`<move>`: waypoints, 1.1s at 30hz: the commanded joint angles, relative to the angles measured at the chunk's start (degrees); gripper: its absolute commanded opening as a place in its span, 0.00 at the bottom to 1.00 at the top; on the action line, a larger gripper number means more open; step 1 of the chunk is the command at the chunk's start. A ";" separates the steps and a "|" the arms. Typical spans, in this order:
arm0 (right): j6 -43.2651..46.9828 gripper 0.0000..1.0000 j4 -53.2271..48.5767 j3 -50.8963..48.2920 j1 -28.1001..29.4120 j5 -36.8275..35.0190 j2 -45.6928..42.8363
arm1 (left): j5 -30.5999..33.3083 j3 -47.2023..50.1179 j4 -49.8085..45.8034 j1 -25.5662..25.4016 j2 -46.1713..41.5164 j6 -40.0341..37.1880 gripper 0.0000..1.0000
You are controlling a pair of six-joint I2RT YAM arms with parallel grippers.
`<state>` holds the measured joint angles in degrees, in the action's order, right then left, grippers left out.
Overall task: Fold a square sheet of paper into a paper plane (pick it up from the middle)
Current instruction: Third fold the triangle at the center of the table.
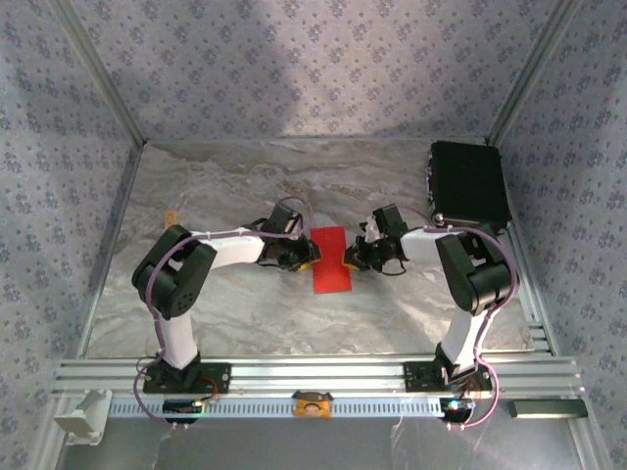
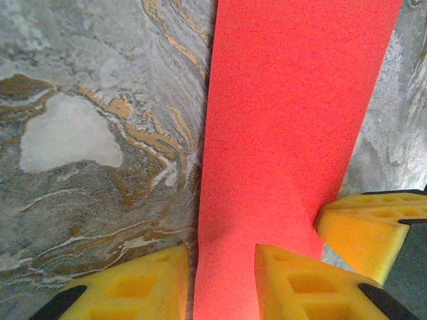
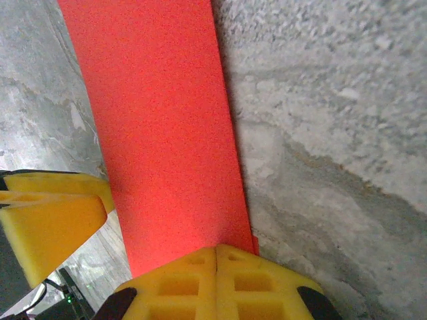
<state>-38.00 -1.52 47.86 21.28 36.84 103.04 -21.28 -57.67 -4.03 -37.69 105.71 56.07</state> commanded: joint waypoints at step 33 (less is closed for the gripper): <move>-0.67 0.05 -5.13 -2.33 -0.01 -3.97 1.02 | -1.58 0.19 -0.01 0.17 1.28 0.27 0.26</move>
<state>-38.17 -1.15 47.51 21.28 36.86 102.85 -21.89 -57.06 -2.76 -37.60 105.97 56.49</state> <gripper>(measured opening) 0.061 0.261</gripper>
